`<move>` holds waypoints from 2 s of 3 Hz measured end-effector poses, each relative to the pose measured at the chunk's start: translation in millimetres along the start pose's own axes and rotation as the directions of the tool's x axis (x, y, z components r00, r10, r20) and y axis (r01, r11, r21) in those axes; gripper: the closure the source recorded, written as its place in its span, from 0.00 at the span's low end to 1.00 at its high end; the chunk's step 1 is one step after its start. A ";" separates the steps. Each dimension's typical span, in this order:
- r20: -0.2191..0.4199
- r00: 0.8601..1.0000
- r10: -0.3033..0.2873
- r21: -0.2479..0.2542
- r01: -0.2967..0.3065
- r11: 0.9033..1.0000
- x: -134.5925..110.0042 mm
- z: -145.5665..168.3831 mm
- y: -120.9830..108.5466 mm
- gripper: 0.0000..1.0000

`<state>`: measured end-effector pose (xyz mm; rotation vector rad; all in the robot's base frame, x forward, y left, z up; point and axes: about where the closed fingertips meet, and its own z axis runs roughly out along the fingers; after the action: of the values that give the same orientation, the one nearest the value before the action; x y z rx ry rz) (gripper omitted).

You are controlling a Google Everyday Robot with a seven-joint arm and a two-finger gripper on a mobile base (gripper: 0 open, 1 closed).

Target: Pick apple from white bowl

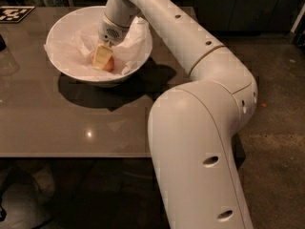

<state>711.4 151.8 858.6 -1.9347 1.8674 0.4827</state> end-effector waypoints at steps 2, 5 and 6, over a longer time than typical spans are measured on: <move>0.001 1.000 -0.021 0.016 0.021 1.000 -15.8 -12.8 6.7 1.00; -0.005 0.998 -0.070 0.038 0.071 0.997 -42.6 -31.9 16.7 0.81; -0.005 0.998 -0.070 0.038 0.071 0.997 -42.6 -31.9 16.7 0.58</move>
Offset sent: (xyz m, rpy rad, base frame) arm -0.0219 0.0081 0.0490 -0.0010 -0.0566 0.0198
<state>691.8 171.5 906.9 -1.9697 1.7905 0.4191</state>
